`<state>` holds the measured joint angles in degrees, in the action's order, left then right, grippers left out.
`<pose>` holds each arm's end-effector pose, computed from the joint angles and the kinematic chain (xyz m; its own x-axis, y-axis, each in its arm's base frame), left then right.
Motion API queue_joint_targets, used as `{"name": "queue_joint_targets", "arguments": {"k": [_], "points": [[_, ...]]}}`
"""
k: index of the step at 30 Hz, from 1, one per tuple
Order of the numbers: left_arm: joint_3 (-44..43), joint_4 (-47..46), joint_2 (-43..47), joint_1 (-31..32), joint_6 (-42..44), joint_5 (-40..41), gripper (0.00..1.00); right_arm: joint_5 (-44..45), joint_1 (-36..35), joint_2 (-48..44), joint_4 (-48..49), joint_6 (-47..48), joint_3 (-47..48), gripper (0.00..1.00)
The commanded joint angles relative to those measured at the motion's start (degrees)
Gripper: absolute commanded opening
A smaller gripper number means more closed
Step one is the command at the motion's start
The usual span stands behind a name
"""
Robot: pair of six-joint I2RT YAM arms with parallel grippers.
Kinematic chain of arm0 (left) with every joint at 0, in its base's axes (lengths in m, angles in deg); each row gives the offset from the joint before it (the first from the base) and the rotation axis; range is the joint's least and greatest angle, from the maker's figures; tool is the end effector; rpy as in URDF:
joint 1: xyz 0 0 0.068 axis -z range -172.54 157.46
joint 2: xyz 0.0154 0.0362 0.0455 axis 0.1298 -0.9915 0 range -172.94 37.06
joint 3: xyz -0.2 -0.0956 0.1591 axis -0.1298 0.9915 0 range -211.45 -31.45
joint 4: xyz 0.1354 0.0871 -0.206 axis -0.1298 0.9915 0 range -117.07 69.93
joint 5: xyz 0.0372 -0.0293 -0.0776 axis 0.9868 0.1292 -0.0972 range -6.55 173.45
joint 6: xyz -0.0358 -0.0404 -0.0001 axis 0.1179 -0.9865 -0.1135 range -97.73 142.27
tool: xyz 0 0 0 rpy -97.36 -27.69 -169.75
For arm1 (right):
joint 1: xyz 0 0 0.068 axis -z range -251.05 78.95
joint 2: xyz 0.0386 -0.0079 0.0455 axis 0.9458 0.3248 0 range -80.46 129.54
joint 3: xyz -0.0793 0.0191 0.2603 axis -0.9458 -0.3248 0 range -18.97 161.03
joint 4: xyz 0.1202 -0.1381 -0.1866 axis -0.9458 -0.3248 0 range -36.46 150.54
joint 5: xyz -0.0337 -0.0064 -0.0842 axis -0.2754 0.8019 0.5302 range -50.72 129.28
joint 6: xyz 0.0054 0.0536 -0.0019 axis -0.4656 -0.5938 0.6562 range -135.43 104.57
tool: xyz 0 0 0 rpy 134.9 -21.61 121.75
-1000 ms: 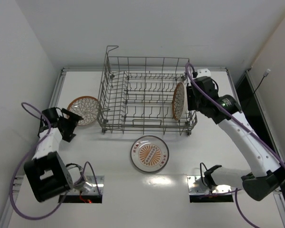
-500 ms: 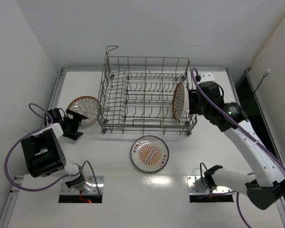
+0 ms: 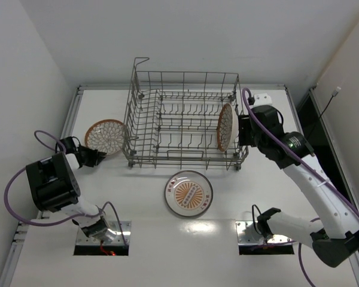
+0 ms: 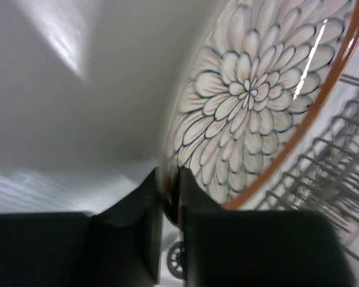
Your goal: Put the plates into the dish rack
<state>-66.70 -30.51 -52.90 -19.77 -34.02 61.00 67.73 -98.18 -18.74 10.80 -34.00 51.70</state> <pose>0.2527 0.1147 0.1287 -0.2100 -0.9726 -0.0994 -0.6938 0.2198 -0.6858 0.1922 0.0794 0.3746 -0.5765 0.0193 -0.8169 0.1093 0.9926 -0.0537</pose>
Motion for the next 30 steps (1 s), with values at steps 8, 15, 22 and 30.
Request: {"name": "queue_joint_targets", "arguments": {"k": [8,15,22,30], "points": [[-2.45,6.85,10.75,-1.51,3.82,5.75,0.0,0.56,0.24,-0.89,1.22,0.37,0.08,0.61],[-14.75,19.42,24.2,-5.2,3.82,13.66,0.0,-4.52,0.24,-0.37,1.22,0.98,0.08,0.68],[-26.63,28.49,30.79,-7.23,2.86,14.56,0.0,-13.58,0.24,-1.68,2.45,2.74,0.69,0.78],[-22.5,11.54,35.02,-5.74,-6.54,-9.87,0.0,-37.12,0.24,-1.68,7.02,2.22,5.34,0.85]]}}
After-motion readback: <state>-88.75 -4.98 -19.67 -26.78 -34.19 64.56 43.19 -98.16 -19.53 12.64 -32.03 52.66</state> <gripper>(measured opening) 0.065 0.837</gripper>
